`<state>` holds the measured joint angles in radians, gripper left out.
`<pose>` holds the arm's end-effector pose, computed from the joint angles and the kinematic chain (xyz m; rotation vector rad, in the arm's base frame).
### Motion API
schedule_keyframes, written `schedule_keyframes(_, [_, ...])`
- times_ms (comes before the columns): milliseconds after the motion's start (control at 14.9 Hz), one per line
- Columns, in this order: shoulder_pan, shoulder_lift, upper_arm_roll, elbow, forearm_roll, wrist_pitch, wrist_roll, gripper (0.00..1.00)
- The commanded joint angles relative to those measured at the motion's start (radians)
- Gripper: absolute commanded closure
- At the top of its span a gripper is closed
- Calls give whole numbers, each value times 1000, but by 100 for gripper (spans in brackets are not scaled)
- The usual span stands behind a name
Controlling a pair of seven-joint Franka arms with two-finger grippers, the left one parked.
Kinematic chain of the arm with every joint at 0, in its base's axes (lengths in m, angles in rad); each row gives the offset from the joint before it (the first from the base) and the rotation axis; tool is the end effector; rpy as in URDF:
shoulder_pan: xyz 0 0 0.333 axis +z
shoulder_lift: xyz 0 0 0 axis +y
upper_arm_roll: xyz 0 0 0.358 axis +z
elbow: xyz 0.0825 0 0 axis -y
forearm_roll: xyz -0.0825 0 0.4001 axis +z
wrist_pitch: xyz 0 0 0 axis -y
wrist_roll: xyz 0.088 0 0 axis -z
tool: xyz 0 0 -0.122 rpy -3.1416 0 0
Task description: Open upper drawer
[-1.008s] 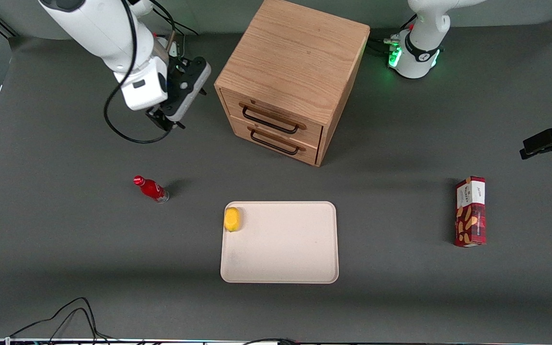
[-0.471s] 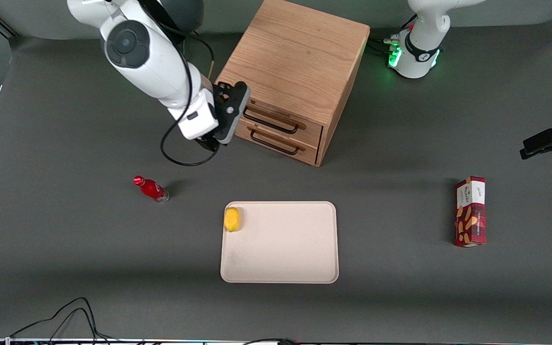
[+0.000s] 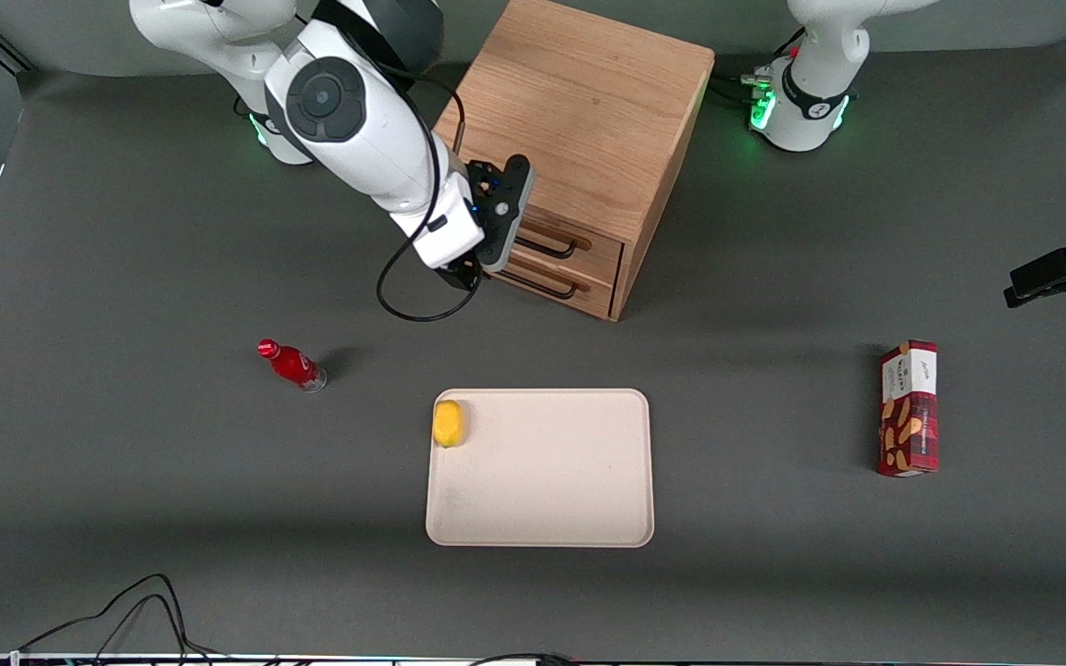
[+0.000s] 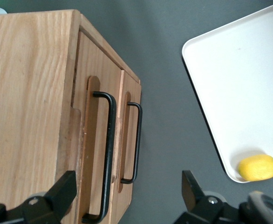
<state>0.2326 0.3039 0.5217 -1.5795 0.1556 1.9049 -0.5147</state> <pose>0.5112 0.4432 0.5124 -2.3451 -1.6001 -0.0333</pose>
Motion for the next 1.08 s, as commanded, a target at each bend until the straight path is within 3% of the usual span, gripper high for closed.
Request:
schedule_keyframes(0, [13,26,-2,1,5,8,-1,0])
schedule_keyframes(1008, [11,32,-2,-82,7,57,73,0])
